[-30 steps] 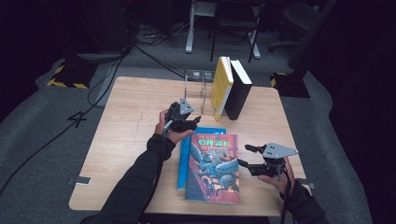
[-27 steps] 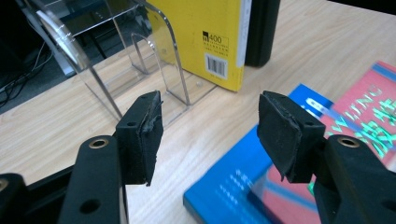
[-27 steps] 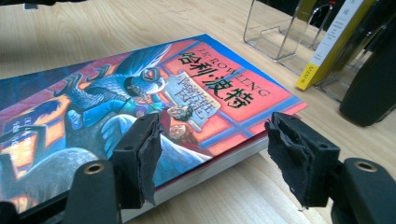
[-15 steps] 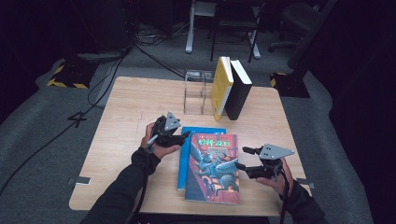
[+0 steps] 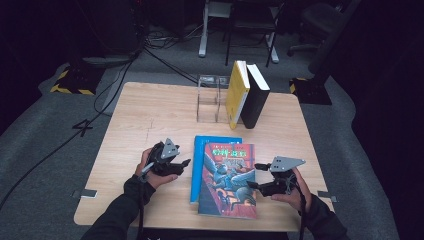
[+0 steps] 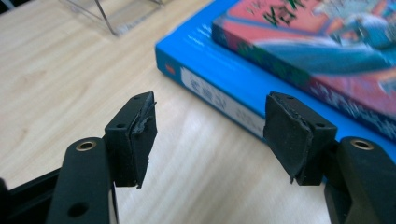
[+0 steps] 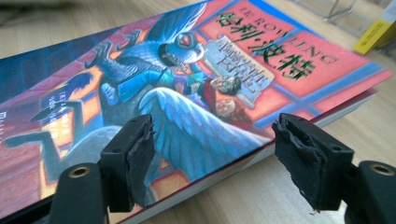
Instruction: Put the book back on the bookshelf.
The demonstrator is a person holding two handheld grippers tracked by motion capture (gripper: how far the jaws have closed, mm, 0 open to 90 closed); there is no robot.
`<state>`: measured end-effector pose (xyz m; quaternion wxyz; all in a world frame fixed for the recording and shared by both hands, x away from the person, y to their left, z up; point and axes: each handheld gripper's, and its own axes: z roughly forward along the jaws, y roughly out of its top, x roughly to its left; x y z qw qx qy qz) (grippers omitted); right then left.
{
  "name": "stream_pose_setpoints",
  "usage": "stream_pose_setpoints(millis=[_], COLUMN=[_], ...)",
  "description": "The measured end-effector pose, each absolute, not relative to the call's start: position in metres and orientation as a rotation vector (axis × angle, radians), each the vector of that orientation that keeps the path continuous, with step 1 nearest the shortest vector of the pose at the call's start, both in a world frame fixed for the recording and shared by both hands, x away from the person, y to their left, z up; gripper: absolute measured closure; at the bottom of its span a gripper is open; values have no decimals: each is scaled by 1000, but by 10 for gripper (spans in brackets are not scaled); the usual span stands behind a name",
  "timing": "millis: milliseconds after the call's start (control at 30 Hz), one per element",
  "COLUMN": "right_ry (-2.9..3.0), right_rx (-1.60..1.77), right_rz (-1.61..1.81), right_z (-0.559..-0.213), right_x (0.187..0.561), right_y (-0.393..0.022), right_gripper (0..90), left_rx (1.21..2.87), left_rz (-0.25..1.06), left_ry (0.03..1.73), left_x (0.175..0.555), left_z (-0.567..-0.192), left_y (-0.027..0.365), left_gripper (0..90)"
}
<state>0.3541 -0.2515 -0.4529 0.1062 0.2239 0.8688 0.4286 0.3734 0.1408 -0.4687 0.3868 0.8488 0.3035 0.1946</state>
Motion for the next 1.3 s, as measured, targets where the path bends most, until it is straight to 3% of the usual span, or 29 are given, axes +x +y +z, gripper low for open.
stream_pose_setpoints(millis=[600, 1300], right_ry=[2731, 2711], right_rx=[860, 690], right_rz=[1249, 1120], right_z=[-466, -450], right_x=[374, 369], right_y=[-255, -241], right_gripper=[156, 165], left_rx=[2260, 2263], left_rz=[356, 278], left_ry=[730, 721], left_x=[337, 339], left_z=[-496, -504], left_y=[144, 144], left_gripper=[299, 267])
